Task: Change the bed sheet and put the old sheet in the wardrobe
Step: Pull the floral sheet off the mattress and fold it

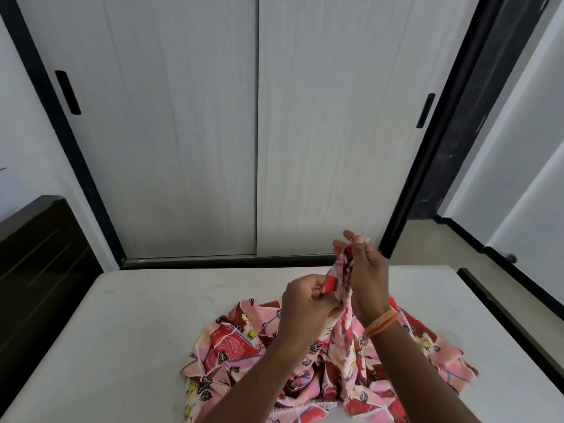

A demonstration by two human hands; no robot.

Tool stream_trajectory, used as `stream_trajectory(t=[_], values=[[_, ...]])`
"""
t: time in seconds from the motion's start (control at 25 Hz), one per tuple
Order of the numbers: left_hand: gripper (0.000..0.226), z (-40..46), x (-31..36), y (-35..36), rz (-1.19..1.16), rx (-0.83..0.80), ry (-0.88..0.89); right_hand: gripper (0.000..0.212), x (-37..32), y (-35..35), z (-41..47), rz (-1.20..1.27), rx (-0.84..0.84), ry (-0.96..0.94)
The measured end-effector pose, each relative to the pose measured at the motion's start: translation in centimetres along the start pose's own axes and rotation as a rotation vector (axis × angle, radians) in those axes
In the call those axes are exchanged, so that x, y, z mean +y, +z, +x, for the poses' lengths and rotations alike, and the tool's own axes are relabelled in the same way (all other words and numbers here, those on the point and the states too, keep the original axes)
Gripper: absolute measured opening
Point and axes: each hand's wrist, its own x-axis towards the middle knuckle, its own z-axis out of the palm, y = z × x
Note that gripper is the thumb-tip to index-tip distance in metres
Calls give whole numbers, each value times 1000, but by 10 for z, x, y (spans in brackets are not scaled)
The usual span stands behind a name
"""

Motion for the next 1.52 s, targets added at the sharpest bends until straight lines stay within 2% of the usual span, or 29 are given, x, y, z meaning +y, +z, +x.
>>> stream_trajectory(t=[0.12, 0.24, 0.32, 0.44, 0.48, 0.52, 0.56, 0.6, 0.68, 0.72, 0.8, 0.84, 0.88, 0.96, 1.04, 1.12, 1.2, 1.28, 1.32, 1.36, 1.44, 1.52], values=[[28, 8, 6, -4, -46, 44, -65, 40, 1, 5, -18, -154, -208, -70], [32, 15, 20, -13, -154, -15, -107, 35, 9, -3, -33, -243, -345, -215], [39, 20, 34, -17, -257, -114, -162, 34, 17, -9, -29, -264, -340, -314], [59, 29, 52, -25, -482, -408, -243, 40, 19, -12, -20, -391, -198, -488], [59, 30, 63, -26, -429, -490, -231, 42, 15, -14, -18, -469, -147, -566], [56, 33, 73, -27, -282, -523, -172, 44, 8, -16, -16, -557, -110, -647], [51, 36, 83, -28, -70, -482, -63, 45, -3, -17, -12, -615, -88, -704], [47, 40, 91, -28, 154, -372, 84, 47, -14, -18, -6, -622, -58, -715], [45, 52, 95, -26, 447, -183, 330, 53, -37, -20, 6, -433, 39, -613], [47, 56, 90, -25, 493, -232, 356, 55, -50, -22, 11, -296, 62, -550], [49, 57, 63, -11, 483, -524, 238, 59, -75, -30, 14, -117, 5, -473], [44, 57, 41, 0, 504, -612, 173, 60, -85, -36, 13, -82, -36, -465], [34, 54, 21, 9, 537, -612, 160, 60, -94, -42, 12, -52, -58, -466], [20, 46, -13, 26, 543, -509, 213, 60, -111, -59, 10, 15, -14, -449], [16, 32, -43, 42, 523, -405, 325, 60, -121, -80, 9, 58, 90, -427], [18, 4, -57, 60, 443, -428, 380, 59, -124, -98, 10, 76, 196, -409], [22, -31, -59, 82, 310, -594, 302, 58, -121, -112, 11, 130, 266, -361], [23, -53, -54, 102, 148, -720, 65, 57, -119, -121, 8, 198, 281, -313], [18, -57, -52, 110, 139, -755, 4, 57, -121, -124, 5, 214, 279, -303], [15, -57, -53, 115, 133, -791, -57, 57, -124, -128, 3, 229, 275, -304], [34, -46, -59, 119, 194, -831, -124, 57, -135, -136, -2, 269, 261, -313], [44, -38, -62, 119, 373, -904, -19, 57, -148, -145, -6, 289, 244, -323]])
